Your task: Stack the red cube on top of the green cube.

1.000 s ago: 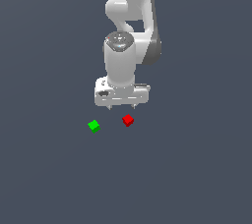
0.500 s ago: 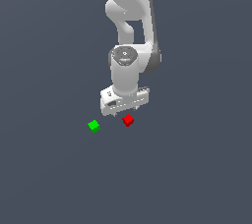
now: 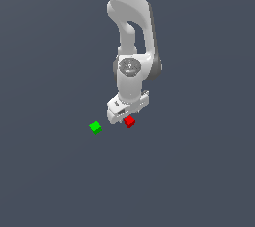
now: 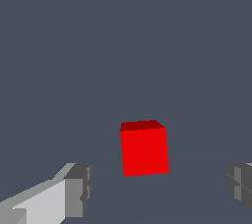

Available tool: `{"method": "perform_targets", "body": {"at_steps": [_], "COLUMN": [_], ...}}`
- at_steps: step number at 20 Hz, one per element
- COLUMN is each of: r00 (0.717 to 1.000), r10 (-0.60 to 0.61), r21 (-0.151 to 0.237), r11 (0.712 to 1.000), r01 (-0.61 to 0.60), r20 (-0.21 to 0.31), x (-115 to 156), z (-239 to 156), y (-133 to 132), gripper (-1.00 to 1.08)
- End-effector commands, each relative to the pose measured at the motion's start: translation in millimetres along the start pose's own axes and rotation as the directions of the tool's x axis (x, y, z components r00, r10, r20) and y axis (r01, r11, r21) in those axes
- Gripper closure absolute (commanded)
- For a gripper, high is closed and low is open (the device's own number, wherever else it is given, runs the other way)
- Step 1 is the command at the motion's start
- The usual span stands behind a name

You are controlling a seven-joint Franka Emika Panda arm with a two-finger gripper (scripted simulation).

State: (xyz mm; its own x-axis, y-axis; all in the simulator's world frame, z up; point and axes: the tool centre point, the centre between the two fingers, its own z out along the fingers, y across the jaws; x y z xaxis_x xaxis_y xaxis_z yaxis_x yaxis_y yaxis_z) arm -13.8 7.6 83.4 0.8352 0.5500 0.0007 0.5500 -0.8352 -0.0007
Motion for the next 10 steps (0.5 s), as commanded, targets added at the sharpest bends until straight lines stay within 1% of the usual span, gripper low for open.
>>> {"method": "perform_targets", "body": {"at_steps": [1, 6, 10], "r00": [0.999, 0.997, 0.997], "r10": [-0.040, -0.078, -0.076], "r21": [0.000, 0.000, 0.000], "r11": [0.999, 0.997, 0.997], "r01": [0.040, 0.078, 0.076], "r20": [0.000, 0.000, 0.001], "x": [-0.3, -0.9, -1.0], "z": [6.2, 12.8, 13.1], "y": [-1.9, -3.8, -3.8], "gripper": [-0.92, -0.92, -0.92]}}
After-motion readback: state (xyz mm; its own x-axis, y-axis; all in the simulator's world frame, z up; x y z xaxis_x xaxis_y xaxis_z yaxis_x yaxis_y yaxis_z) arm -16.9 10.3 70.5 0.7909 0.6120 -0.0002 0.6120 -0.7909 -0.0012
